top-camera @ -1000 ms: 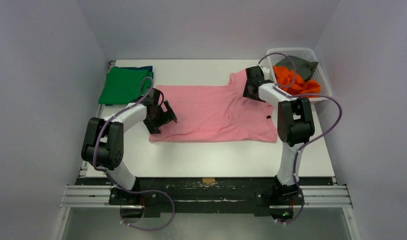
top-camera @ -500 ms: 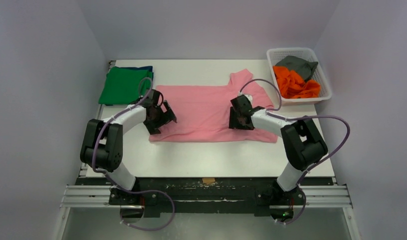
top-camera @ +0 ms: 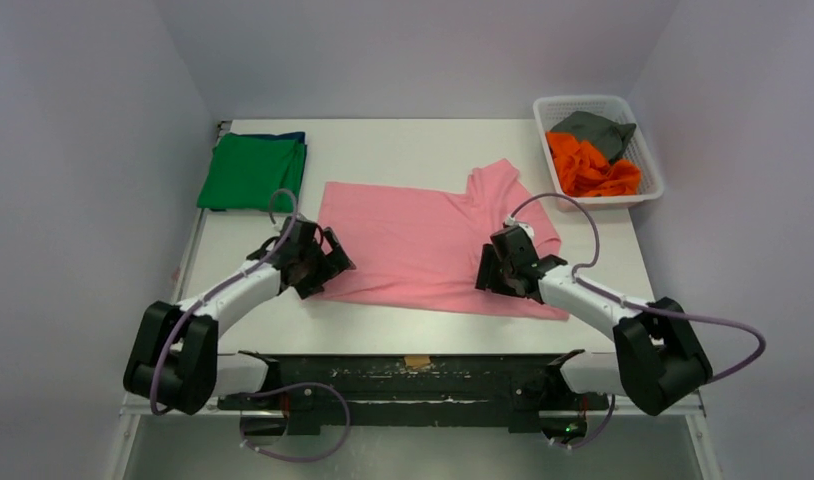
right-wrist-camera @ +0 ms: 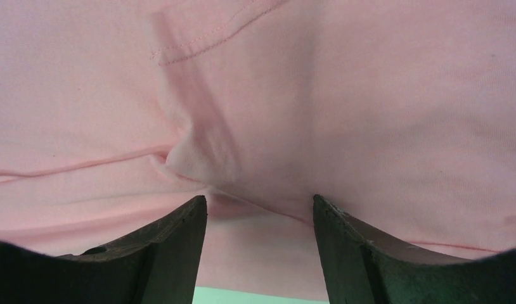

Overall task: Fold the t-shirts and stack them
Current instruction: Fold the flattened tshirt in 1/3 of the way, then grab the side of the flattened tshirt furthest away from the robot with both arms, then fold the other side of the tshirt into a rectangle

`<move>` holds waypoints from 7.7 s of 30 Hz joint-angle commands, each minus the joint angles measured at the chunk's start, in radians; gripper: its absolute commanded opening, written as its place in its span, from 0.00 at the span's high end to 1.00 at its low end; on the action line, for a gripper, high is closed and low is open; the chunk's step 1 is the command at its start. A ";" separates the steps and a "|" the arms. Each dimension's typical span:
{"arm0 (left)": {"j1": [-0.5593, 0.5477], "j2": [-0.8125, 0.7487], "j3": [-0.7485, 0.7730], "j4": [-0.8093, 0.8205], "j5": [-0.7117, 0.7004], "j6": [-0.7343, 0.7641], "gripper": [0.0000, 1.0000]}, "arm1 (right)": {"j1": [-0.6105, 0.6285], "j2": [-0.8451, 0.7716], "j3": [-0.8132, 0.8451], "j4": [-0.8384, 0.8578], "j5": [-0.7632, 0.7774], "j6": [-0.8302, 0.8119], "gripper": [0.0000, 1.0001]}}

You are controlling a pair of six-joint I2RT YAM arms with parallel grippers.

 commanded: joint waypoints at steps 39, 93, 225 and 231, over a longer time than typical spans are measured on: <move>0.141 0.258 0.678 -0.361 -0.088 0.208 0.01 | -0.199 0.047 0.411 0.036 -0.044 -0.097 0.04; 0.168 0.819 1.112 -0.446 0.083 0.303 1.00 | -0.275 0.537 0.823 -0.090 0.056 -0.192 0.16; 0.084 0.076 0.244 -0.213 0.090 0.280 0.00 | -0.165 -0.113 0.011 -0.040 -0.183 -0.066 0.17; 0.083 0.077 0.237 -0.214 0.080 0.280 0.00 | -0.142 -0.127 0.004 -0.044 -0.172 -0.078 0.16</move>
